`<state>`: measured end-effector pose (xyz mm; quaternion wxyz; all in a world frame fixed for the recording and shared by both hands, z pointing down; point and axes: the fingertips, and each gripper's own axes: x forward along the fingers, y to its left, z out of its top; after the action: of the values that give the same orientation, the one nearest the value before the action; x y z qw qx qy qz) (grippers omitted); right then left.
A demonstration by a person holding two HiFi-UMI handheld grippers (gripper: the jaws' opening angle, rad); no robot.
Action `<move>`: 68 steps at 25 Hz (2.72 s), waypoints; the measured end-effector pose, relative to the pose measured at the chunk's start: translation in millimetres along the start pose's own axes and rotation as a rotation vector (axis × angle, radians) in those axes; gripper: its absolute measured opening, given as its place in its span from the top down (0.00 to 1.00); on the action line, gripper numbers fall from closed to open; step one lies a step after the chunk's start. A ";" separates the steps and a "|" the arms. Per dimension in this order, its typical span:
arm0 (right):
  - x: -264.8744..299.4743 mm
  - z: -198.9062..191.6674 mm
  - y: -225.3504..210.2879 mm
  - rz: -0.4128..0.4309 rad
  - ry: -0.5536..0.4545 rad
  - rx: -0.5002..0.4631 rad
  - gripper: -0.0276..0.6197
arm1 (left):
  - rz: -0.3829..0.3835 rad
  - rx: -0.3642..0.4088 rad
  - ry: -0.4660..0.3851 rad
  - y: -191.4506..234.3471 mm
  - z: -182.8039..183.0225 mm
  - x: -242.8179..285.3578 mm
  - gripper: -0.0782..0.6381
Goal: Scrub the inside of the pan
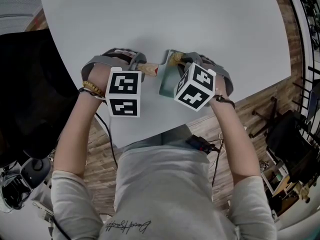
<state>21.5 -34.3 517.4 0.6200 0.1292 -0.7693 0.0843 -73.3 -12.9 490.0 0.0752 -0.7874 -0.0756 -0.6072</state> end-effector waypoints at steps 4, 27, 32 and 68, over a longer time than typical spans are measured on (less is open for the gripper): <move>-3.8 -3.9 15.9 0.040 -0.001 -0.012 0.85 | 0.002 -0.012 0.006 -0.3 1.7 -0.7 0.67; -12.6 -18.3 93.6 0.257 0.028 -0.051 0.86 | -0.008 0.001 0.042 -0.4 -1.8 -0.4 0.67; -9.7 -22.3 50.8 0.108 0.007 -0.021 0.85 | -0.014 0.028 0.065 -1.6 -2.1 -0.7 0.68; -15.5 -37.7 95.9 0.460 0.100 -0.048 0.86 | -0.009 -0.014 0.105 2.3 -9.9 4.2 0.67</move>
<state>30.6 69.4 513.4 0.6248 -0.0684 -0.7485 0.2114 -81.1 -17.1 496.5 0.0709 -0.7545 -0.0709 -0.6485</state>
